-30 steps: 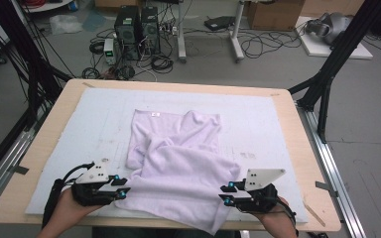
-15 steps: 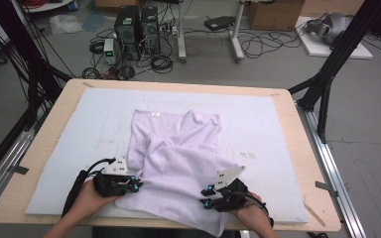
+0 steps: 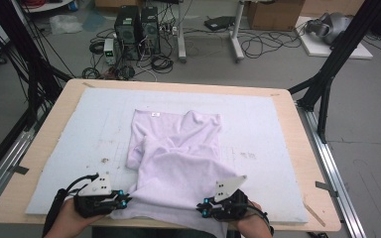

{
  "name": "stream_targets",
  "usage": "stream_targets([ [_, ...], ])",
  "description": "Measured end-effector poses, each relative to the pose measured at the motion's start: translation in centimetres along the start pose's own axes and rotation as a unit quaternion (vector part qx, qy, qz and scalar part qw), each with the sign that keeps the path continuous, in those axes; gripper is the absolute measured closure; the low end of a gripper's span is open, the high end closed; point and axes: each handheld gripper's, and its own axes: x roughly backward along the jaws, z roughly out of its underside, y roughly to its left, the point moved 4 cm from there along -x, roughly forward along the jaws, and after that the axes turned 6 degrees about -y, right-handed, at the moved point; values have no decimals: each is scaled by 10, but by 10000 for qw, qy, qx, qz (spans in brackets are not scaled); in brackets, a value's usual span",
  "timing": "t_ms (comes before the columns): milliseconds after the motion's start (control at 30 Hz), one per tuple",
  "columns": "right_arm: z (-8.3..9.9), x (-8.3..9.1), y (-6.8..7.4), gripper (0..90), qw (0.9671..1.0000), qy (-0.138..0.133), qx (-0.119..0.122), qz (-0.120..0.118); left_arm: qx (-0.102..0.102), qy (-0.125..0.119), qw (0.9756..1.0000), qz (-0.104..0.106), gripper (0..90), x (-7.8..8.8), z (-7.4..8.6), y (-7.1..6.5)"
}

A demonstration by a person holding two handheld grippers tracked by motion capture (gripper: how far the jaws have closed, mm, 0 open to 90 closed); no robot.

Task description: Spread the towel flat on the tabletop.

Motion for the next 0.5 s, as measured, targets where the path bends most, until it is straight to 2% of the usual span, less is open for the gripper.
stream_targets([
  [100,-4,4,13,820,9999,-54,53,-139,-45,-86,9999,66,833,6,-3,-7],
  [200,-11,14,12,739,9997,-222,75,-48,-89,-154,9998,-120,722,6,-8,-1],
  [367,-18,23,-19,680,9985,-307,-17,455,-105,-267,9992,-286,681,-11,-18,27],
  [500,-11,21,-46,658,9973,-159,-112,709,-36,-197,9995,-234,675,-34,-22,45],
])
